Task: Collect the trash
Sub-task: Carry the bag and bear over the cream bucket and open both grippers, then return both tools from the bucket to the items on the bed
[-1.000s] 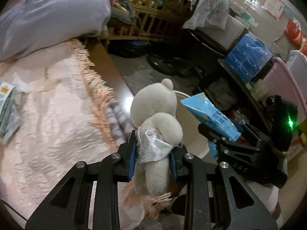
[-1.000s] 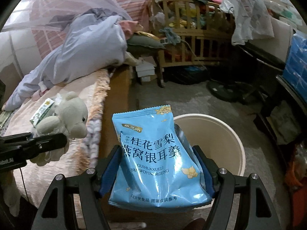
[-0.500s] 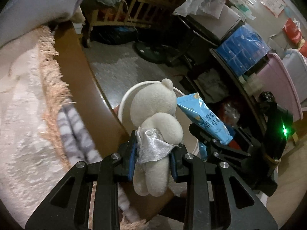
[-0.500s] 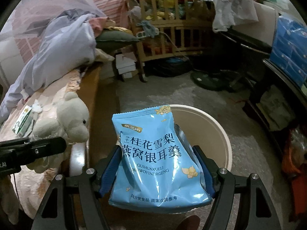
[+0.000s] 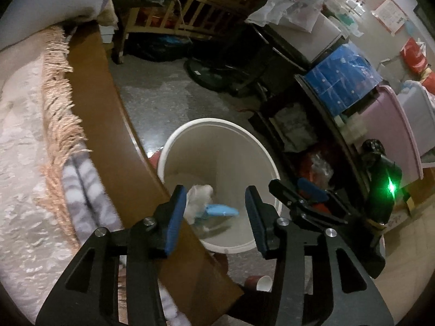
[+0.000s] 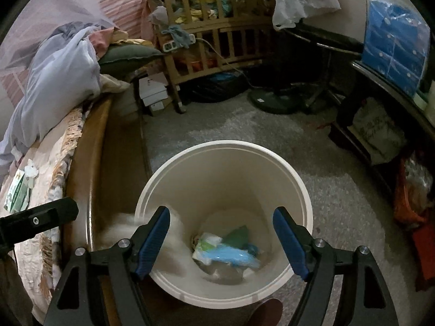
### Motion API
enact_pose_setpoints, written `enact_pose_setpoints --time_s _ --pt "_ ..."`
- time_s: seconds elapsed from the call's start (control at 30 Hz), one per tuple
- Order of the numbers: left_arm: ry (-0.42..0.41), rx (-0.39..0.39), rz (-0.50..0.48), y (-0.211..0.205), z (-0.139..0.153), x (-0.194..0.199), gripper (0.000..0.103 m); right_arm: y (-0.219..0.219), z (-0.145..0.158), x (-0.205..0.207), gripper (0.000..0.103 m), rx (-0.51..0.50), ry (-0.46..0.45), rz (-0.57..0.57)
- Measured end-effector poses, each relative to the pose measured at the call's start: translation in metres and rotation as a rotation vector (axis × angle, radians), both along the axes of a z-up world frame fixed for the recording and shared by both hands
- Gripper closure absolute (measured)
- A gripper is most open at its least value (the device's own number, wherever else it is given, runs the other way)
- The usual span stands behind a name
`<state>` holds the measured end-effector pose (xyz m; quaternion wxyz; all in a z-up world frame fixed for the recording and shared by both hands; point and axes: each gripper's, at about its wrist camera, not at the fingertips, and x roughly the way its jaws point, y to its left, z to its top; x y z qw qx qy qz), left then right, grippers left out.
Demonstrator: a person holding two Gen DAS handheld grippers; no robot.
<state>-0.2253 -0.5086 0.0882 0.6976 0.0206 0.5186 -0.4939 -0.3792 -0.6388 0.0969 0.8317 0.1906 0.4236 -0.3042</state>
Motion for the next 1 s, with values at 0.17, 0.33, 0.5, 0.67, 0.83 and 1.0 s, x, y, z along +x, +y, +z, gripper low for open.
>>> enact_pose_setpoints --time_s 0.17,0.33,0.5,0.67,0.83,1.0 --pt "-0.053 0.024 0.029 0.017 0.006 0.001 0.060 0.005 0.000 0.001 0.027 0.007 -0.010 0.021" --pt "-0.126 0.063 0.069 0.039 0.010 0.000 0.060 0.019 0.004 0.009 0.027 -0.010 -0.038 0.065" --pt "-0.163 0.088 0.109 0.063 0.013 0.003 0.060 0.039 0.007 0.020 0.027 -0.027 -0.046 0.120" --pt "-0.187 0.096 0.154 0.093 0.018 0.008 0.060 0.062 0.014 0.034 0.027 -0.057 -0.036 0.170" --pt "-0.200 0.092 0.209 0.129 0.027 0.015 0.060 0.087 0.022 0.047 0.027 -0.092 -0.032 0.207" --pt "-0.205 0.089 0.259 0.159 0.036 0.020 0.060 0.114 0.026 0.062 0.027 -0.079 -0.039 0.249"
